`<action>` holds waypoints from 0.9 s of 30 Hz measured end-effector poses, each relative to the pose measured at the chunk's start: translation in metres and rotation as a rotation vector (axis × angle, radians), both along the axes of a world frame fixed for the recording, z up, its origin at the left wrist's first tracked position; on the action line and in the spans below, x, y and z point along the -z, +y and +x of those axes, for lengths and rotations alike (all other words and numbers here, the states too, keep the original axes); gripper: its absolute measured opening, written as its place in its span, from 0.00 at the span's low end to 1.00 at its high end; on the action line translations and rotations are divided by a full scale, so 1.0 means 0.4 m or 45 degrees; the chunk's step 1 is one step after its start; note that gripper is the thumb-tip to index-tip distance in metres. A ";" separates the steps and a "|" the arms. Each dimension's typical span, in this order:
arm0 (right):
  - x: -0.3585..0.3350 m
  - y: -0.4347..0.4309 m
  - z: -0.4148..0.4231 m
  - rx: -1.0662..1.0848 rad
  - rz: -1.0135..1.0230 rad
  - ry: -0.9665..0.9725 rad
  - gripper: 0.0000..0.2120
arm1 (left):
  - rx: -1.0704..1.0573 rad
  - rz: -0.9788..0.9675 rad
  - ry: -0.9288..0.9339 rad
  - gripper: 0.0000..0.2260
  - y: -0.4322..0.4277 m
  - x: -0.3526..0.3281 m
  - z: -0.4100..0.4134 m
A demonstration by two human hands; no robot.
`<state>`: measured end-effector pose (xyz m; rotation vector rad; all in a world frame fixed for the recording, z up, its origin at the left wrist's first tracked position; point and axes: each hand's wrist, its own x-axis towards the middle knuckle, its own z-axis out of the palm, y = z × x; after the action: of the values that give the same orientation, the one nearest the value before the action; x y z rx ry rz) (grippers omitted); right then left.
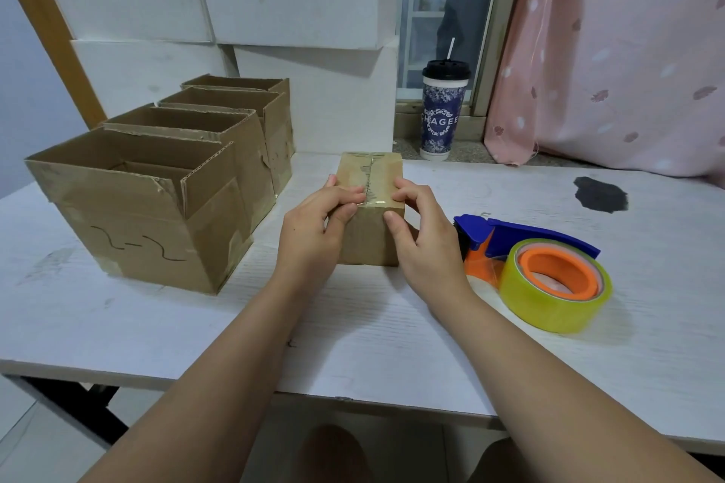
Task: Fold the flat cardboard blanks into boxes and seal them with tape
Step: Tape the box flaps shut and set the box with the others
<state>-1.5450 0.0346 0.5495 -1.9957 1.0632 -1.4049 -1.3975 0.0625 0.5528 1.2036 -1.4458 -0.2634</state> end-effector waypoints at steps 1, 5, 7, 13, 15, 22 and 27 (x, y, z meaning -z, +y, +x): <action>-0.001 0.001 0.002 -0.006 0.020 -0.022 0.07 | 0.001 0.004 0.008 0.13 0.001 0.000 -0.001; 0.003 -0.003 0.003 -0.048 0.068 -0.074 0.06 | 0.055 0.037 0.016 0.14 0.002 0.002 0.010; 0.008 -0.007 0.000 -0.091 0.084 -0.134 0.06 | 0.078 0.081 -0.027 0.17 0.001 0.001 0.017; 0.007 -0.009 -0.002 -0.115 0.083 -0.168 0.06 | 0.105 0.106 0.044 0.16 0.002 -0.002 0.015; 0.007 -0.010 -0.003 -0.108 0.068 -0.138 0.05 | 0.145 0.120 0.095 0.15 0.002 -0.001 0.022; 0.003 0.003 0.001 -0.175 0.190 -0.279 0.09 | 0.160 0.082 0.202 0.17 0.011 -0.003 0.010; 0.014 0.014 0.007 -0.284 0.417 -0.186 0.30 | 0.145 0.189 0.134 0.19 0.030 -0.011 0.012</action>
<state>-1.5424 0.0403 0.5439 -1.6906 0.9080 -1.1569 -1.3929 0.0745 0.5571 1.2090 -1.4236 -0.5124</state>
